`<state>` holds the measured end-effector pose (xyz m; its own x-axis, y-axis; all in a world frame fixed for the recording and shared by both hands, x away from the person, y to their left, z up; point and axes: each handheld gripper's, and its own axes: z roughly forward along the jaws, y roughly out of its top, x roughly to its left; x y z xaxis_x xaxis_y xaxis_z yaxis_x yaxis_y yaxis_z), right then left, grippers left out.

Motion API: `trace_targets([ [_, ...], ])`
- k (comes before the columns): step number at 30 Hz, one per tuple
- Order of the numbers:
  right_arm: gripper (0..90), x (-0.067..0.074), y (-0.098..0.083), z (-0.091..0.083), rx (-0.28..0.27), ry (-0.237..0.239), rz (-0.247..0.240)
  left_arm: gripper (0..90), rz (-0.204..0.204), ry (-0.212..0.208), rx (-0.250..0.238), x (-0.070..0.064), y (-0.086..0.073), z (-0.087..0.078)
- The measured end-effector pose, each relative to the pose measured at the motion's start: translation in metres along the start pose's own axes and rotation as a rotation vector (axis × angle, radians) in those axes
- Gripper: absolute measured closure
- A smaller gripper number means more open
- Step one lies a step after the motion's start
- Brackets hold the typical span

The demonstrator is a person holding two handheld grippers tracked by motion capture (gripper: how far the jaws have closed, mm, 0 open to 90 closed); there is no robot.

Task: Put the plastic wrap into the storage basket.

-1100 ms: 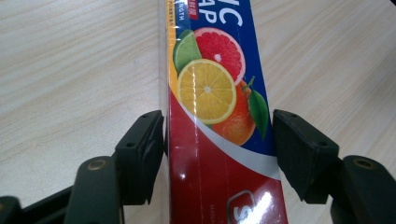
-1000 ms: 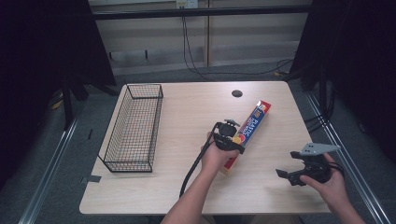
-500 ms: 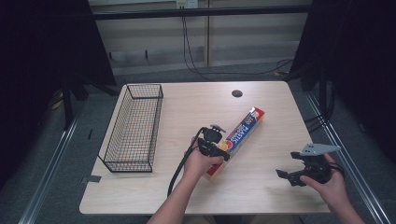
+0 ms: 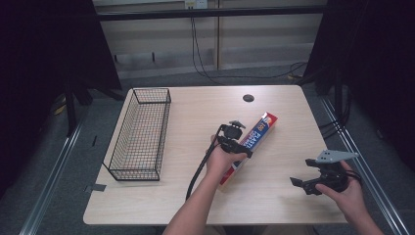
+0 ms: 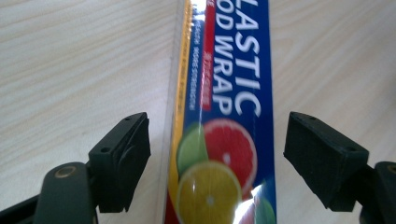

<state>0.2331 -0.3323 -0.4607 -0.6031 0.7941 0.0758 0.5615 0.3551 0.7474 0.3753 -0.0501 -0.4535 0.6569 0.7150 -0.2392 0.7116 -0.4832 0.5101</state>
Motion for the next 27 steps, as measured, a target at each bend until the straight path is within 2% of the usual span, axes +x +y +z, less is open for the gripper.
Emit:
trace_targets([
  [1, 5.8, -0.001, 0.000, -0.001, 0.001, -0.002, 0.006, 23.0, -0.014, -0.005, -0.005, -0.001, 0.002, 0.003],
  [2, 5.8, -0.002, -0.001, -0.001, -0.003, -0.001, 0.005, 23.3, -0.001, -0.008, -0.001, 0.000, 0.003, 0.004],
  [3, 5.8, -0.003, -0.001, -0.001, -0.004, -0.001, 0.003, 23.7, 0.003, 0.001, 0.009, -0.001, 0.004, 0.007],
  [7, 5.8, -0.004, -0.002, -0.003, -0.007, -0.002, 0.015, 24.7, -0.017, 0.019, -0.009, 0.000, 0.006, 0.016],
  [8, 5.8, -0.004, -0.002, -0.003, -0.008, 0.000, 0.014, 25.9, -0.004, 0.011, 0.006, 0.001, 0.006, 0.017],
  [9, 5.8, -0.004, -0.002, -0.003, -0.008, -0.002, 0.018, 26.6, -0.001, 0.022, 0.013, 0.001, 0.007, 0.019],
  [11, 5.9, -0.004, -0.002, -0.003, -0.008, -0.002, 0.018, 29.9, -0.010, -0.010, 0.015, 0.002, 0.008, 0.021],
  [13, 5.9, -0.003, -0.002, -0.003, -0.008, -0.004, 0.022, 32.7, 0.005, 0.004, 0.011, 0.000, 0.009, 0.024],
  [15, 6.0, -0.003, -0.002, -0.003, -0.010, -0.004, 0.020, 33.7, 0.013, 0.010, 0.030, -0.001, 0.011, 0.024],
  [18, 6.0, -0.004, -0.002, -0.003, -0.011, -0.005, 0.023, 38.1, 0.064, 0.052, 0.047, -0.008, 0.016, 0.021],
  [19, 6.0, -0.004, -0.002, -0.003, -0.011, -0.006, 0.024, 40.3, 0.076, 0.078, 0.049, -0.010, 0.018, 0.019],
  [20, 6.0, -0.004, -0.002, -0.003, -0.007, 0.000, 0.022, 41.5, 0.076, 0.077, 0.069, -0.010, 0.019, 0.018],
  [22, 6.0, -0.004, -0.002, -0.003, -0.006, -0.001, 0.022, 42.2, 0.043, 0.071, 0.083, -0.010, 0.019, 0.016],
  [24, 6.1, -0.004, -0.002, -0.002, -0.003, 0.000, 0.015, 42.5, 0.053, 0.076, 0.097, -0.008, 0.019, 0.013],
  [27, 6.1, -0.004, -0.002, -0.002, -0.006, -0.002, 0.021, 42.7, 0.020, 0.066, 0.097, -0.004, 0.018, 0.007],
])
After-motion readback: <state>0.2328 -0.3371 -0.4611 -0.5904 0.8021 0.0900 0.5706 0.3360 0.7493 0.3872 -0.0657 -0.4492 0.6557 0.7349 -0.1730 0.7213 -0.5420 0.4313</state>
